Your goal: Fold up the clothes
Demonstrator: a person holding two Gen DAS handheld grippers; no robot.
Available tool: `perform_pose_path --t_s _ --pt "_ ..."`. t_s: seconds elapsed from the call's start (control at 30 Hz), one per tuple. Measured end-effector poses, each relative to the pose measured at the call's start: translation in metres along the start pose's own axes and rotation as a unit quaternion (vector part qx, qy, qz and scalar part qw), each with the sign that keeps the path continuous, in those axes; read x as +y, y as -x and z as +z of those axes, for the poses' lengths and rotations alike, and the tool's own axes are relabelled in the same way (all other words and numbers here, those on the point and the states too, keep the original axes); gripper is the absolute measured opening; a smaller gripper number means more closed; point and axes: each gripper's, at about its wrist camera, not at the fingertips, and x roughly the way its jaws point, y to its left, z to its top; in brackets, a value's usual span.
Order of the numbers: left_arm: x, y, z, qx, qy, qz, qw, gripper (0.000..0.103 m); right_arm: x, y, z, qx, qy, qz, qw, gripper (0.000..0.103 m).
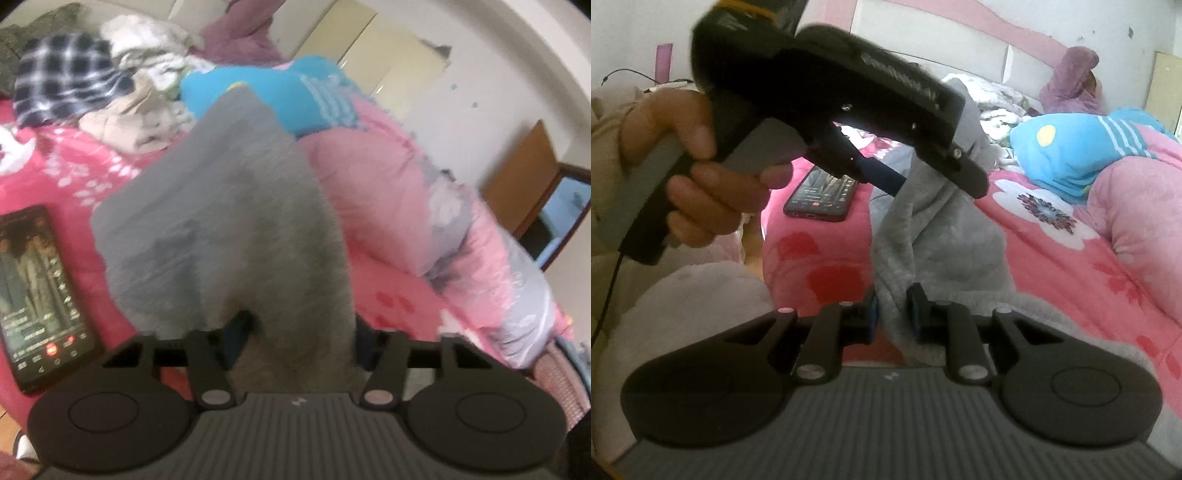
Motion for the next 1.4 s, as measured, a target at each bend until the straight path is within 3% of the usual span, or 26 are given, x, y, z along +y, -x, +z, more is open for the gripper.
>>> perform_pose_path --t_s 0.07,0.2,0.27,0.33,0.4,0.5,0.73,0.9,1.0,1.13,1.27,1.4 --pt "0.004 -0.002 -0.001 0.005 0.009 0.003 0.9999 0.039 -0.004 0.006 -0.003 -0.002 -0.013 0.003 1.000 0.021" --pt "0.010 0.002 0.000 -0.001 0.013 0.000 0.9999 0.034 -0.025 0.027 -0.001 -0.015 -0.056 0.015 0.998 0.030" --pt "0.012 0.004 0.000 -0.003 0.019 -0.004 0.9998 0.034 -0.045 0.037 0.002 -0.032 -0.093 0.019 0.995 0.040" --pt "0.016 0.005 -0.001 -0.004 0.026 -0.007 0.9996 0.034 -0.070 0.044 0.006 -0.058 -0.151 0.023 0.987 0.049" --pt "0.020 0.006 -0.001 -0.005 0.039 -0.012 0.9991 0.034 -0.096 0.045 0.011 -0.079 -0.212 0.035 0.974 0.052" --pt "0.026 0.006 0.001 -0.007 0.054 -0.013 0.9984 0.043 -0.123 0.029 0.019 -0.086 -0.270 0.055 0.957 0.054" --pt "0.038 0.005 0.006 -0.023 0.076 -0.010 0.9968 0.049 -0.140 -0.044 0.020 -0.014 -0.320 0.085 0.943 0.056" --pt "0.044 -0.004 0.006 -0.013 0.085 -0.005 0.9963 0.049 -0.138 -0.077 -0.007 0.049 -0.362 0.090 0.927 0.058" --pt "0.044 -0.007 0.004 -0.013 0.084 -0.003 0.9963 0.047 -0.133 -0.078 -0.017 0.050 -0.367 0.088 0.925 0.058" --pt "0.045 -0.005 0.002 -0.018 0.088 -0.003 0.9959 0.024 -0.131 -0.075 -0.014 0.055 -0.362 0.086 0.927 0.058" --pt "0.041 0.003 0.000 -0.023 0.078 0.005 0.9967 0.017 -0.143 -0.072 -0.009 0.060 -0.396 0.084 0.912 0.058" --pt "0.040 0.010 -0.001 -0.025 0.079 0.014 0.9965 0.016 -0.159 -0.067 0.005 0.025 -0.444 0.121 0.887 0.058"
